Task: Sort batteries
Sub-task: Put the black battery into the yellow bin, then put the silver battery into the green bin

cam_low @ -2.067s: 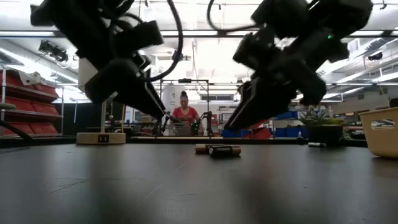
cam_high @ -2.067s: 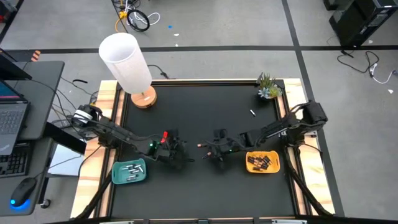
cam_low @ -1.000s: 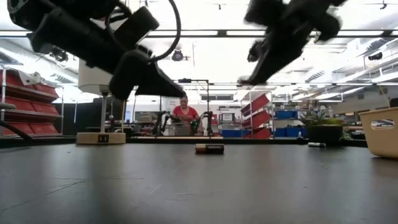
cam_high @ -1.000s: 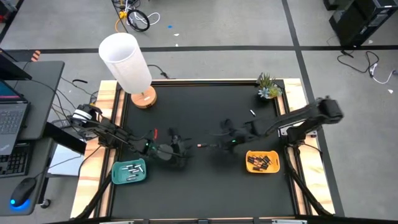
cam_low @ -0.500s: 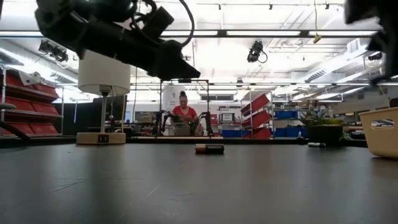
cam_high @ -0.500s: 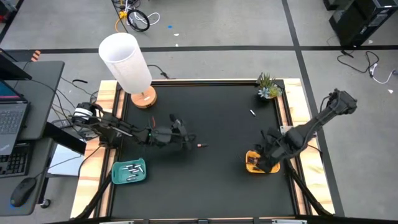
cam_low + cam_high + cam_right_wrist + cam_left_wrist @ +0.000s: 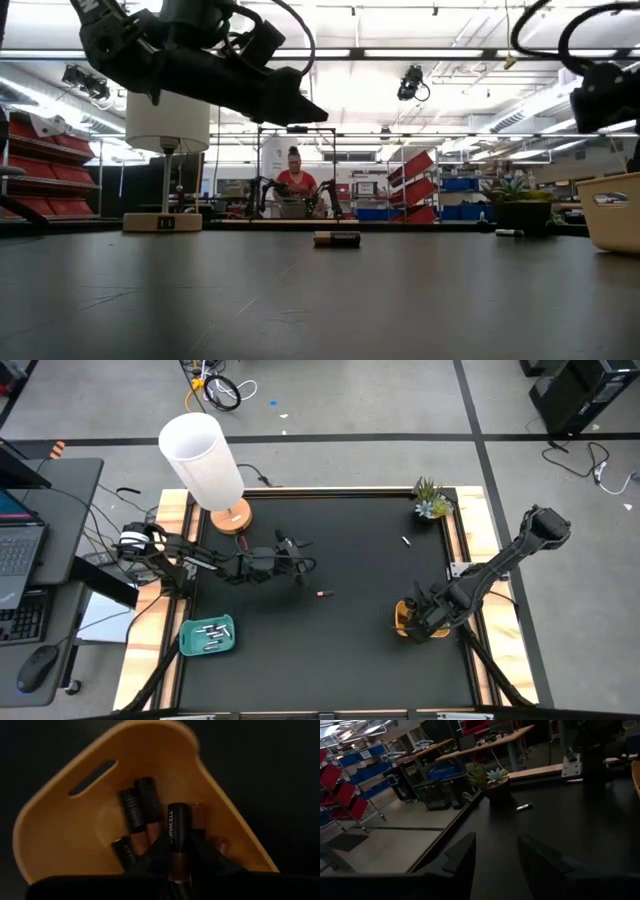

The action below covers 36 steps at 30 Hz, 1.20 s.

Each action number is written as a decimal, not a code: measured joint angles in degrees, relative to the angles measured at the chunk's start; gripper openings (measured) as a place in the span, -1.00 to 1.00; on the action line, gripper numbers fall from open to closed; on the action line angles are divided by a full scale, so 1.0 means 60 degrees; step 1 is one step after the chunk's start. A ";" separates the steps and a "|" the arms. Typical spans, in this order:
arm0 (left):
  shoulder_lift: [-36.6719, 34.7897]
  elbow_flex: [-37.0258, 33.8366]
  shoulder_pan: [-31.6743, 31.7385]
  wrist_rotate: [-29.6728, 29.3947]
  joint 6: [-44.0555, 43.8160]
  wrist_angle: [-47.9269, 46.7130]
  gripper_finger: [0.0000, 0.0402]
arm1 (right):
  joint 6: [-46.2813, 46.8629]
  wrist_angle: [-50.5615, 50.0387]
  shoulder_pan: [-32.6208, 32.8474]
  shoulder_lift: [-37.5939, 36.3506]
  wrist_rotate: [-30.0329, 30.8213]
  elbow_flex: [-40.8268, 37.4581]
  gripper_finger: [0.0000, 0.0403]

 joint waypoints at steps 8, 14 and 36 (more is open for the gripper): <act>0.0000 0.0000 0.0059 0.0011 0.0012 -0.0004 -0.20 | -0.0084 -0.1067 -0.0376 -0.0184 -0.1426 0.0774 -0.49; 0.0000 0.0000 0.0059 0.0045 0.0015 -0.0014 -0.20 | -0.0926 -0.3679 -0.0771 -0.0227 -0.0957 0.2578 -0.36; 0.0000 -0.0510 0.0055 0.0430 0.0241 -0.0095 -0.20 | -1.0689 -0.7438 -0.8603 0.3531 -0.0735 0.3486 -0.15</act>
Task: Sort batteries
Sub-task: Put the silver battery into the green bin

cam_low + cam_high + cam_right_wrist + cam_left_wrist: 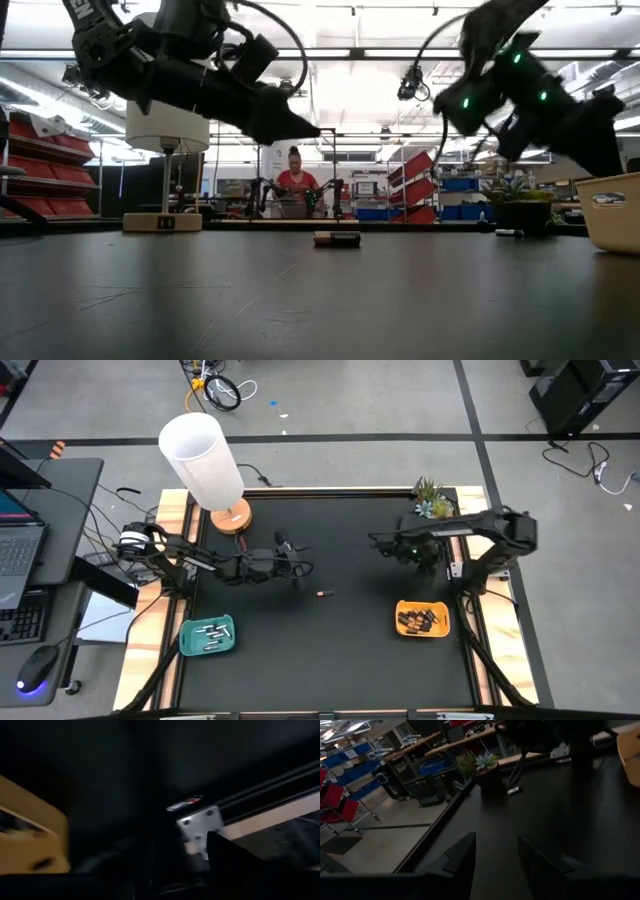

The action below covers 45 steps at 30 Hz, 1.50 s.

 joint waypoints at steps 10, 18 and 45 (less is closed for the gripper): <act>0.0000 -0.0583 0.0001 -0.0011 0.0259 0.0097 -0.20 | -0.2824 0.0320 -0.0234 0.2381 0.0562 -0.0007 0.26; 0.0000 -0.0824 0.0004 -0.0043 0.0504 0.0080 -0.20 | -0.3174 0.1693 -0.0267 0.2736 0.0561 -0.1098 0.59; -0.0004 -0.0863 0.0011 -0.0127 0.0933 0.0083 -0.20 | 0.0111 0.2799 -0.0224 0.1041 0.0836 -0.0153 0.41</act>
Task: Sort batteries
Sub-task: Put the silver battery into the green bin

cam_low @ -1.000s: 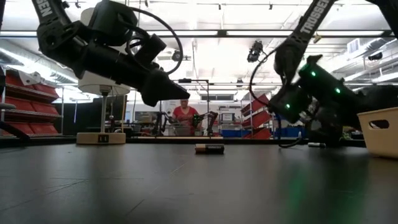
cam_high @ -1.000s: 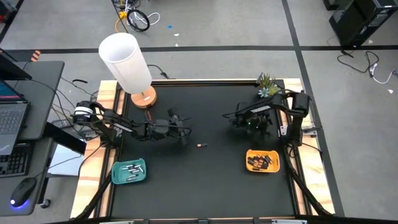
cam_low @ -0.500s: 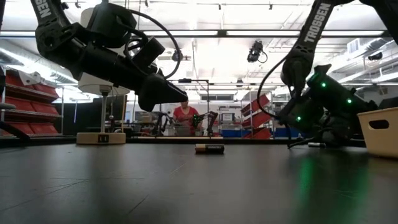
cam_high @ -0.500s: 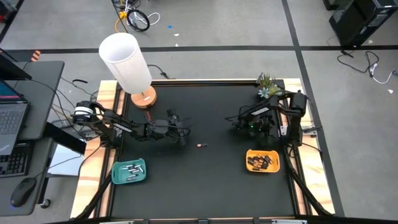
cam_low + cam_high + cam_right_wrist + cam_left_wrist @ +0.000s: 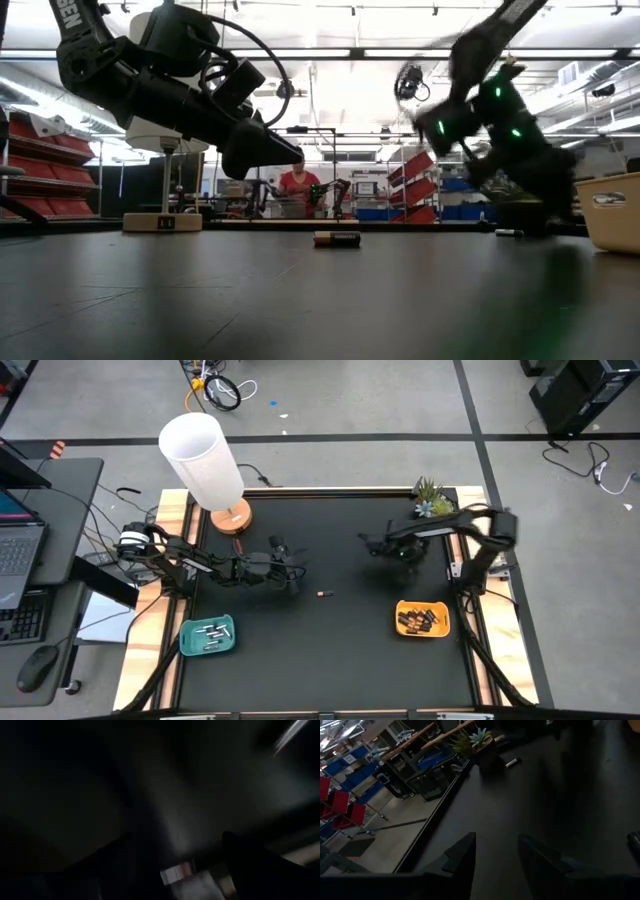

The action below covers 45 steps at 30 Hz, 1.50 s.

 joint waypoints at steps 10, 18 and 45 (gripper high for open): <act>0.0000 0.0000 0.0000 0.0000 -0.0081 0.0046 -0.20 | 0.1222 0.4759 -0.1533 -0.2825 0.0126 -0.1429 0.22; 0.0000 0.0000 0.0000 0.0000 -0.0189 0.0066 -0.20 | 0.1885 0.6910 -0.2319 -0.4008 0.0197 -0.3305 0.16; 0.0000 0.0000 0.0000 -0.0293 -0.0134 0.0274 -0.20 | 0.1999 0.9760 -0.2640 -0.4107 0.0062 -0.5194 -0.91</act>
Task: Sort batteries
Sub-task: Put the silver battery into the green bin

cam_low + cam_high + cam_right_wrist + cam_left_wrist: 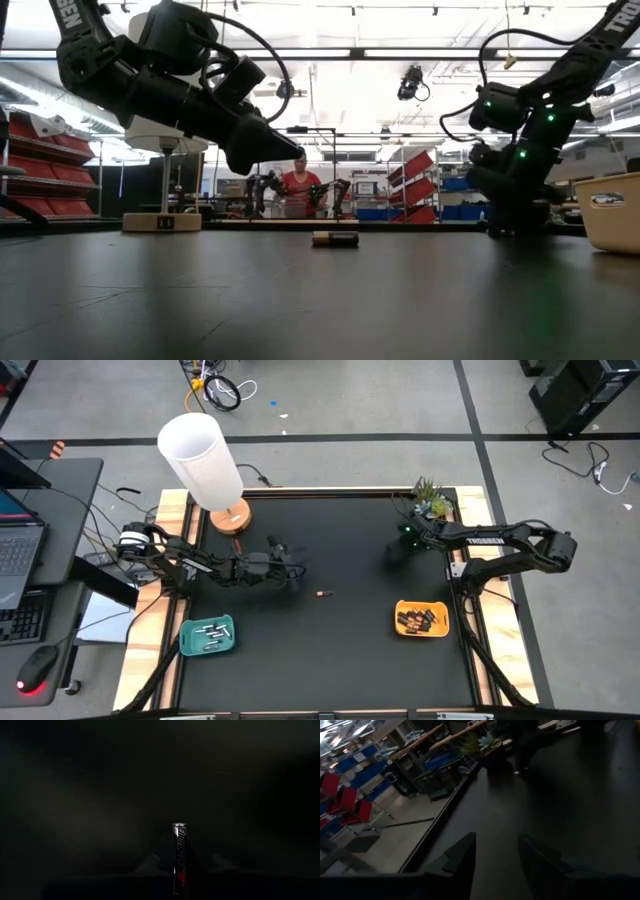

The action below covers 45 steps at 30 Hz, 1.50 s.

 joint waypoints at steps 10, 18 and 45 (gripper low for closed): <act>0.0000 0.0000 0.0000 0.1651 -0.3089 0.0500 -0.20 | -0.0425 0.6240 0.2278 0.0059 -0.1797 -0.0047 -0.97; 0.0000 0.0408 0.0178 0.3819 -0.4123 0.2225 -0.20 | -0.1863 1.0943 0.4313 0.0042 -0.1566 -0.0040 -0.98; 0.0004 0.2466 -0.0238 0.3476 -0.3576 0.1276 -0.13 | -0.3840 1.1700 0.5850 0.2074 -0.0974 0.2357 -1.00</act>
